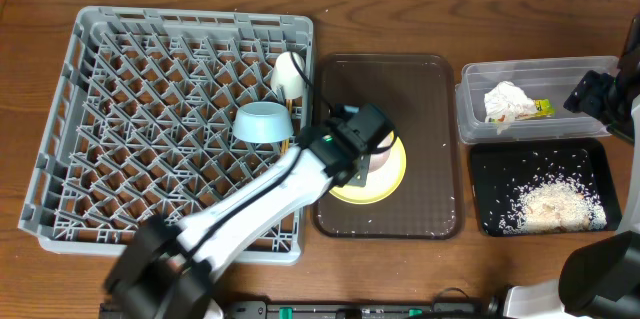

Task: Sort waste into correct bins and load items into the dishwasher rack
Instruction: 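Close the left gripper on the rim of the pink plate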

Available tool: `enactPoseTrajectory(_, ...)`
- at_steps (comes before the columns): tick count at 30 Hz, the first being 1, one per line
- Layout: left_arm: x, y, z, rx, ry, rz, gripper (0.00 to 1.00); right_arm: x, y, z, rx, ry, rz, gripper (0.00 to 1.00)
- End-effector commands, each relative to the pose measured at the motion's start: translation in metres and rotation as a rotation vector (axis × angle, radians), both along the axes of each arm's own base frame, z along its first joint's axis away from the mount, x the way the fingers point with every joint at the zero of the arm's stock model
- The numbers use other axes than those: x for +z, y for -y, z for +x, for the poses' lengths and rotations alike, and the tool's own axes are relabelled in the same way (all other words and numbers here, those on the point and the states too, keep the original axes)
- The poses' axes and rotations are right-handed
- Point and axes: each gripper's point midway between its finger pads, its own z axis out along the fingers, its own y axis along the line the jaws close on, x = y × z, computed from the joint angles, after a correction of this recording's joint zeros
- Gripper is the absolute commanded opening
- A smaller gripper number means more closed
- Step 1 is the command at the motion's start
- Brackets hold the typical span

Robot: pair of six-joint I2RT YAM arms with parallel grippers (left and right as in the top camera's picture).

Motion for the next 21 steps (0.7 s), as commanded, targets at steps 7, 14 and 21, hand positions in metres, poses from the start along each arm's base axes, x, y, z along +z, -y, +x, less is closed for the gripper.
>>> enactPoseTrajectory(7, 0.044, 0.027, 0.024, 0.005, 0.158, -0.159, 0.40, 0.007, 0.005, -0.003, -0.026, 0.021, -0.015, 0.99)
enactPoseTrajectory(14, 0.010, 0.063, 0.033, -0.098, 0.162, -0.162, 0.41, 0.007, 0.005, -0.003, -0.026, 0.021, -0.015, 0.99)
enactPoseTrajectory(21, -0.040, 0.075, 0.037, -0.112, 0.112, -0.112, 0.41, 0.007, 0.005, -0.003, -0.026, 0.021, -0.015, 0.99)
